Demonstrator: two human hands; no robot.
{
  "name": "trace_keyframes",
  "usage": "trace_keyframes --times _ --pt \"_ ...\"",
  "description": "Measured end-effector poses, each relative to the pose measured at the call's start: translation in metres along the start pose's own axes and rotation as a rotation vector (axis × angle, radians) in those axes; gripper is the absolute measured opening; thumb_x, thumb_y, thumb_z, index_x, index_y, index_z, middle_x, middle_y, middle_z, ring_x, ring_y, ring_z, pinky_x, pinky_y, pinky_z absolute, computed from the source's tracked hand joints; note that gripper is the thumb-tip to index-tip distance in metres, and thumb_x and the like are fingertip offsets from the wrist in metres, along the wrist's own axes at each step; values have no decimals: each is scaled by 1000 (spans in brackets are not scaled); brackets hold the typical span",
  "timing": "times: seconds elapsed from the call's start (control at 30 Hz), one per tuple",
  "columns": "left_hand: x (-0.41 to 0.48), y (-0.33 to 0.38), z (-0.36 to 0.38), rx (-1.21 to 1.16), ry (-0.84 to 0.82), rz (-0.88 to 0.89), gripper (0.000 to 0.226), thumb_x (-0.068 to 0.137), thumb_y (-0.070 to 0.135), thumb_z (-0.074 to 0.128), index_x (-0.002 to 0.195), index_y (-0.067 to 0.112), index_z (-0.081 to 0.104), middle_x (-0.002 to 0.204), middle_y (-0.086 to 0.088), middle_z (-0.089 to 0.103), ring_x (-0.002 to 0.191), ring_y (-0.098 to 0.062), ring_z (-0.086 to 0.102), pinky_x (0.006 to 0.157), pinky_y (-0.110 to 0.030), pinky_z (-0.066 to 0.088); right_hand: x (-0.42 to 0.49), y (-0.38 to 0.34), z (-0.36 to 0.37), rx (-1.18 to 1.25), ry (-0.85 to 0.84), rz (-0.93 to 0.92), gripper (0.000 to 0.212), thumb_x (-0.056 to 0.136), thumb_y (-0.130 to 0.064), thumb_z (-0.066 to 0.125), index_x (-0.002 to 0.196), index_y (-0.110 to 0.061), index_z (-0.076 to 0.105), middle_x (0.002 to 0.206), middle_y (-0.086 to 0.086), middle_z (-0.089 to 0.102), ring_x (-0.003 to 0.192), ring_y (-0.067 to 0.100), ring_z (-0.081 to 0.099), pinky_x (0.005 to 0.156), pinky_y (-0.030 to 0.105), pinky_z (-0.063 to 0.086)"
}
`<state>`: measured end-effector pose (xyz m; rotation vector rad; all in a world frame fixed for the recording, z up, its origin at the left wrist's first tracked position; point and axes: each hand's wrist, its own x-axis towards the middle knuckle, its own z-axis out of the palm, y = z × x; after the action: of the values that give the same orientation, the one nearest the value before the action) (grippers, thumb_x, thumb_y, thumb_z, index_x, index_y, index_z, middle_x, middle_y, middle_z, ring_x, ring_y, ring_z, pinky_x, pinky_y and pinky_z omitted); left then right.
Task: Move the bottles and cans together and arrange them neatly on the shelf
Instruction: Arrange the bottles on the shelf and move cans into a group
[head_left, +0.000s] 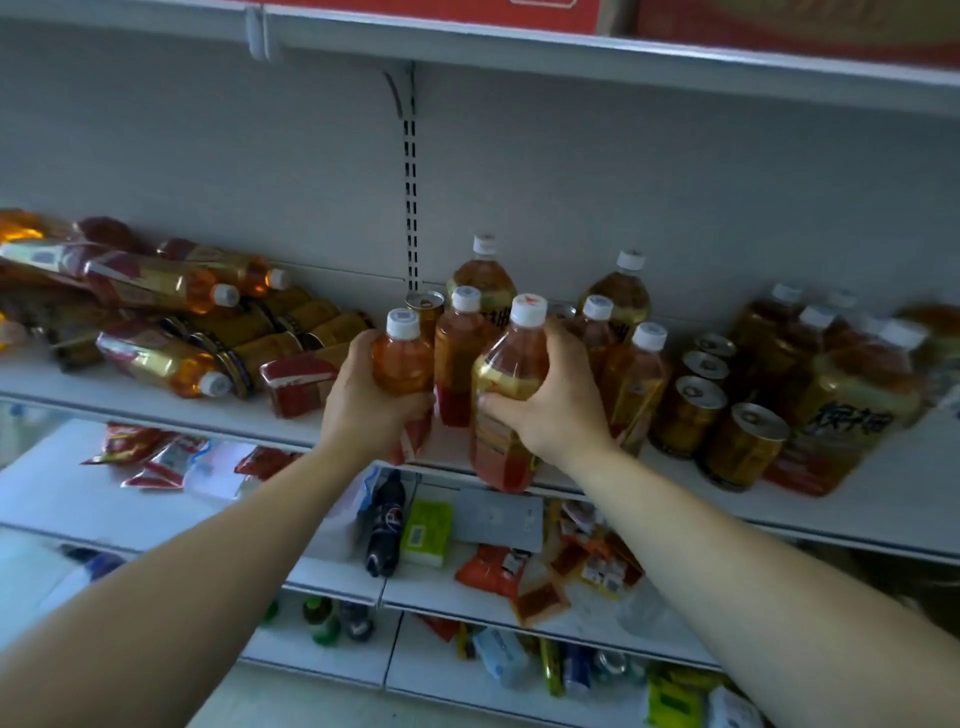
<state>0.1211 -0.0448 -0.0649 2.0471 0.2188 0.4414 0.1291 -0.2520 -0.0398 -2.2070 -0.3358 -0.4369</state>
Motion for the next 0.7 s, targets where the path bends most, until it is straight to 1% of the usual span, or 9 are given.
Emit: trace_keyframes --times 0.13,0.2,0.27,0.33,0.43,0.5,0.53,0.6,0.7 --pt "-24 16 10 -59 -56 64 82 52 40 77 118 55 30 95 28 47 82 5 48 61 -20 39 -15 -9 -31 67 118 23 85 54 -53 79 128 -34 43 120 -9 48 111 9 47 96 32 42" --pt "-30 26 21 -120 -102 80 83 53 42 78 120 53 31 99 25 49 86 2 51 64 -20 41 -21 -14 -53 74 164 34 80 52 -54 77 123 -34 48 114 -8 51 106 11 51 93 37 48" --pt "-34 38 33 -156 -151 118 85 54 44 79 124 50 31 105 17 53 94 -9 55 73 -27 46 -28 -16 -74 84 190 46 81 52 -51 79 125 -35 48 114 -6 52 105 13 53 93 40 49" --pt "-36 52 46 -173 -202 172 86 52 49 78 124 51 31 105 19 52 99 -12 54 79 -32 45 -38 -15 -94 62 243 62 76 51 -50 79 120 -39 48 111 -8 51 102 7 52 89 33 48" --pt "-43 73 65 -216 -290 229 87 48 59 74 123 53 30 98 32 47 88 7 51 72 -18 41 -53 -10 -123 21 356 120 64 49 -48 77 105 -49 46 105 -16 47 96 -3 48 81 17 41" --pt "-50 85 78 -250 -356 253 86 51 58 75 124 53 30 97 34 48 84 15 48 67 -13 39 -62 -2 -143 -16 428 174 78 49 -47 78 120 -47 46 110 -14 47 94 -2 47 79 11 34" --pt "-54 90 84 -263 -391 264 85 54 55 77 125 53 29 98 34 48 85 15 48 69 -13 39 -66 2 -153 -43 462 200 87 49 -47 78 128 -41 45 114 -12 46 97 1 46 80 11 33" --pt "-65 103 98 -279 -449 294 84 59 50 79 127 51 29 100 33 47 88 11 50 74 -18 42 -74 12 -173 -79 518 247 95 48 -47 78 135 -34 42 119 -9 44 105 8 46 88 20 37" --pt "-80 124 122 -296 -505 327 84 62 43 81 130 46 32 101 29 49 92 2 54 80 -24 44 -83 30 -205 -85 575 291 92 50 -43 81 133 -34 42 122 -4 46 106 13 49 93 32 42"
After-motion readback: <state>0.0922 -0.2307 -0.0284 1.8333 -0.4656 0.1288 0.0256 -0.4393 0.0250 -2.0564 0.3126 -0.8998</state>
